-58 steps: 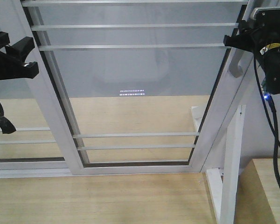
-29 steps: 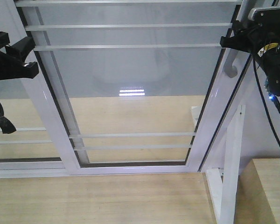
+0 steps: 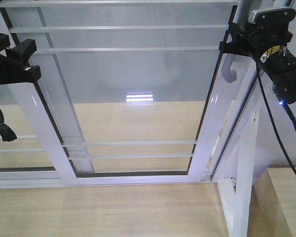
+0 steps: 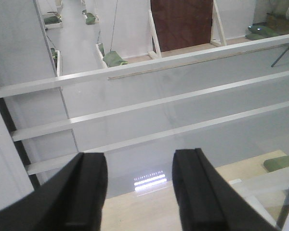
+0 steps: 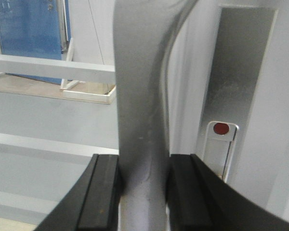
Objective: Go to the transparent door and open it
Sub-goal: 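Close the right gripper around the vertical silver door handle, then pull the handle with the right gripper, sliding the door open partway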
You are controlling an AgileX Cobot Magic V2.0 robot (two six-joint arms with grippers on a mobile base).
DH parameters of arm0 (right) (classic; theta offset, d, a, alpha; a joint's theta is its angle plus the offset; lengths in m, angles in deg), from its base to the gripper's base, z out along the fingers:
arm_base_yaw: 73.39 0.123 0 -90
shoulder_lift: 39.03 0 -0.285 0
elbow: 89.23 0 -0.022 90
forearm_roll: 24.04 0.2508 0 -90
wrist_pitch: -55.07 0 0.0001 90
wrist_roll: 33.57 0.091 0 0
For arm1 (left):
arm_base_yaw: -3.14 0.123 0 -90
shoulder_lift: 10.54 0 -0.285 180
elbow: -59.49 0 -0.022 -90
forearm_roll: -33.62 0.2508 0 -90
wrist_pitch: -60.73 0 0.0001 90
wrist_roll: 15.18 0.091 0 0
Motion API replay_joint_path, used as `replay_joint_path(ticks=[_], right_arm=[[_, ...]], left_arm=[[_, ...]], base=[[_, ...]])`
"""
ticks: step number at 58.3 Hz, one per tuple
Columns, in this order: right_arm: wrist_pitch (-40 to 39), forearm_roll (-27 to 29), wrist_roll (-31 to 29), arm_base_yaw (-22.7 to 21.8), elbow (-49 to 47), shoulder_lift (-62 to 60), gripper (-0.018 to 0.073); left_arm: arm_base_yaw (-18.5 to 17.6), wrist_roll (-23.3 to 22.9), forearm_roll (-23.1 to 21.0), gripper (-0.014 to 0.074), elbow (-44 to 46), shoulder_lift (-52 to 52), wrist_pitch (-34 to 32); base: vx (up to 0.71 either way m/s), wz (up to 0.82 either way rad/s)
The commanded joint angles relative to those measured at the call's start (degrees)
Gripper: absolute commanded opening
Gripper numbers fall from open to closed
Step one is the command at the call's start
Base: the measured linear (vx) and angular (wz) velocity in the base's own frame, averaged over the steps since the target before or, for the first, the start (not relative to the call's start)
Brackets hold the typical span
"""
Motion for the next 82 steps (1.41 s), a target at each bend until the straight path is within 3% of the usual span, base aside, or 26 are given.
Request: replay_joint_path(ticks=[1, 23, 35, 52, 66, 73, 82], right_arm=[[-6.4, -5.4, -0.3, 4.0, -1.4, -2.9, 0.0246], [-6.9, -5.2, -0.2, 9.9, -1.4, -2.9, 0.0246], [-6.4, -5.2, -0.1, 9.9, -1.4, -3.0, 0.0246], [2.3, -5.2, 0.2, 9.9, -1.0, -8.4, 0.0243], [3.8, -5.2, -1.0, 9.8, 6.6, -16.9, 0.0243], [3.8, -5.2, -1.6, 9.8, 11.5, -21.1, 0.0243], [3.8, -4.6, -3.2, 9.8, 16.2, -25.0, 0.0243]], left_arm=[[0.1, 0.0, -0.3, 0.0451, 1.9, -0.9, -4.5], [0.1, 0.0, -0.3, 0.0451, 1.9, -0.9, -4.5], [0.1, 0.0, -0.3, 0.0451, 1.9, -0.9, -4.5], [0.1, 0.0, -0.3, 0.0451, 1.9, -0.9, -1.5], [-0.1, 0.0, -0.3, 0.0451, 1.9, 3.6, -2.5], [-2.2, 0.0, -0.3, 0.0451, 1.9, 8.0, -6.7], [-6.4, -1.4, -0.3, 0.0451, 2.3, 14.6, -17.3]], base=[[0.00, 0.00], [0.00, 0.00], [0.00, 0.00], [0.00, 0.00], [0.00, 0.00], [0.00, 0.00], [0.00, 0.00]])
